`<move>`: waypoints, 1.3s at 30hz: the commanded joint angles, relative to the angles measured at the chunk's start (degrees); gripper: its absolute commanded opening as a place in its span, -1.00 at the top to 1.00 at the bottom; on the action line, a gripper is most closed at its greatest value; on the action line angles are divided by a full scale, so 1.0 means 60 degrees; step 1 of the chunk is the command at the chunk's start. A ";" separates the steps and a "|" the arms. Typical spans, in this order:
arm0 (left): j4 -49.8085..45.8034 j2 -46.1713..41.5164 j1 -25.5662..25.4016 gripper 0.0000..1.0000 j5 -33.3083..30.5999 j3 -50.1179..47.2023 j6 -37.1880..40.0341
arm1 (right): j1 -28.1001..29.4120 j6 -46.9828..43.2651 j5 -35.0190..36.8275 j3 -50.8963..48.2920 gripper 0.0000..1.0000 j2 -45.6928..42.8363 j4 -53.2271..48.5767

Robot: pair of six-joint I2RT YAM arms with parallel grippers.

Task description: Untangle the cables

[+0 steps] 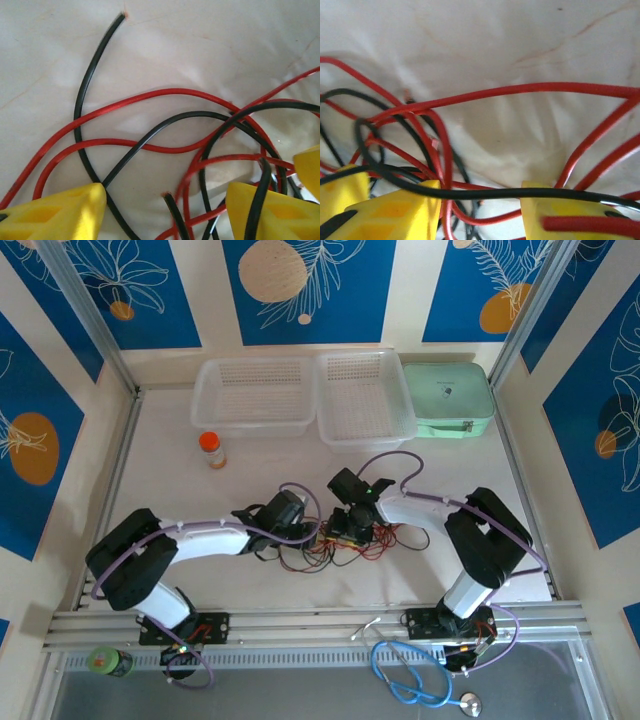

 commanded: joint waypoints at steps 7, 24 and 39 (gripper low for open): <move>-0.3013 -0.0948 0.0056 -0.38 -0.2432 -0.0586 0.0289 | -0.0843 -0.0561 0.1525 -0.0467 0.08 0.0186 -0.1387; -0.5033 -0.1006 0.0371 -0.44 -0.5555 0.0540 -0.0859 | -0.1820 -0.1141 0.1937 -0.0535 -0.19 -0.0020 -0.1616; -0.4939 -0.2024 0.0436 -0.48 -0.4860 0.1343 -0.0076 | -0.1820 -0.1177 0.0436 -0.0064 -0.56 -0.2471 -0.1929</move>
